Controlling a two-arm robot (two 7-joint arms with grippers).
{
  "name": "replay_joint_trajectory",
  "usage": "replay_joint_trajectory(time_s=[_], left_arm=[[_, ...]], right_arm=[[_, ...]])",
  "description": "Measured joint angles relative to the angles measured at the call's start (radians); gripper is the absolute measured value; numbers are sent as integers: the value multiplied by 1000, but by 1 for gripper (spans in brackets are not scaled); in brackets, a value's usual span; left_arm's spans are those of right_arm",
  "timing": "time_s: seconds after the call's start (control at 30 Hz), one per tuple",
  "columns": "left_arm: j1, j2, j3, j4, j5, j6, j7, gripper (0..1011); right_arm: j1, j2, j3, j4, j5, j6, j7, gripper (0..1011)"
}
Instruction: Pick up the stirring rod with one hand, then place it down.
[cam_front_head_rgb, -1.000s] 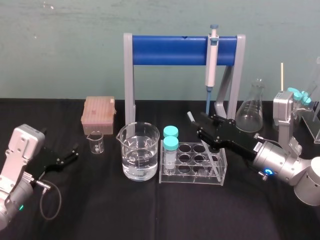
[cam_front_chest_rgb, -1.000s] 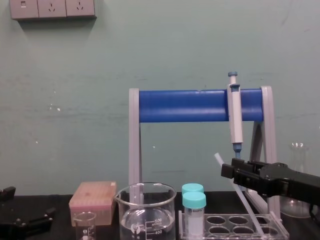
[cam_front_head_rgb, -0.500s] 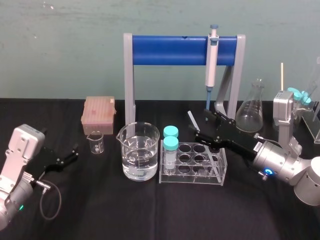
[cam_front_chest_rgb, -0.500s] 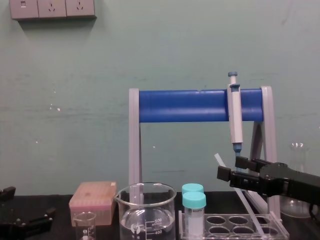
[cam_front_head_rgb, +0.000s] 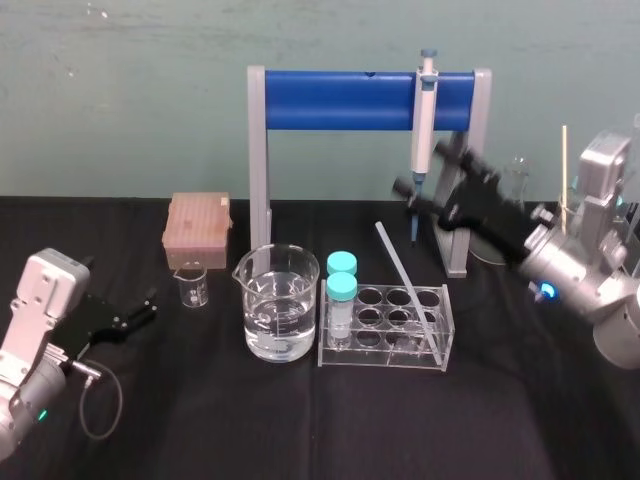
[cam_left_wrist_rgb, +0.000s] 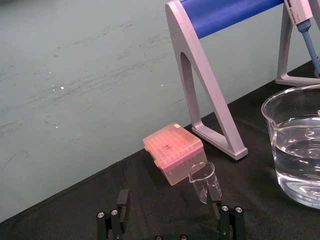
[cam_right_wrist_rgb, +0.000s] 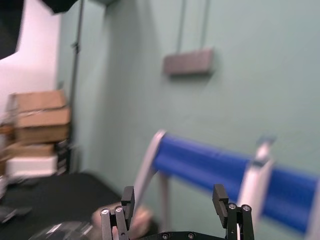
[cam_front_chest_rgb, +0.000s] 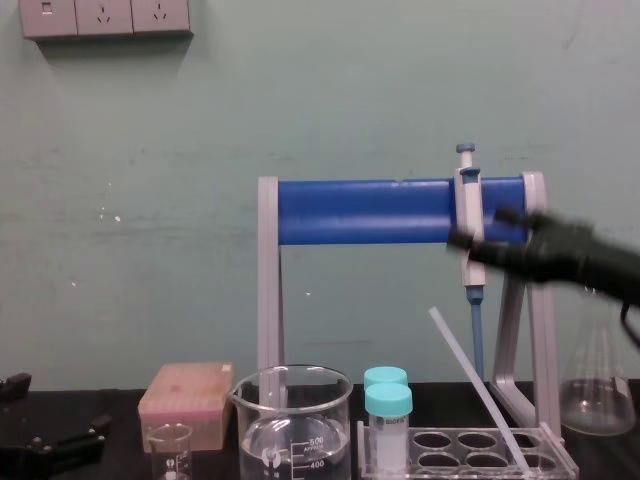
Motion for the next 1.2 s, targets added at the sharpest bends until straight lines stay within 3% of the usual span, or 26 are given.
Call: replay_joint_trajectory(time_s=[0.13,0.23,0.37,0.5,0.6,0.8,1.2], left_arm=[[0,0,0,0,0,0,0,1000],[0,0,0,0,0,0,0,1000],[0,0,0,0,0,0,0,1000],[0,0,0,0,0,0,0,1000],[0,0,0,0,0,0,0,1000],[0,0,0,0,0,0,0,1000],[0,0,0,0,0,0,0,1000]], right_arm=[[-16,2,42,-53,-29,-29,-98,1003],[-49,13,72,-101,-52,7,-189,1003],[-113,30,105,-162,-60,101,-288,1003],[-201,51,135,-231,-57,260,-382,1003],[-241,64,143,-262,-62,340,-420,1003],[-275,70,151,-286,-76,452,-455,1003],[-278,71,151,-288,-76,456,-457,1003]])
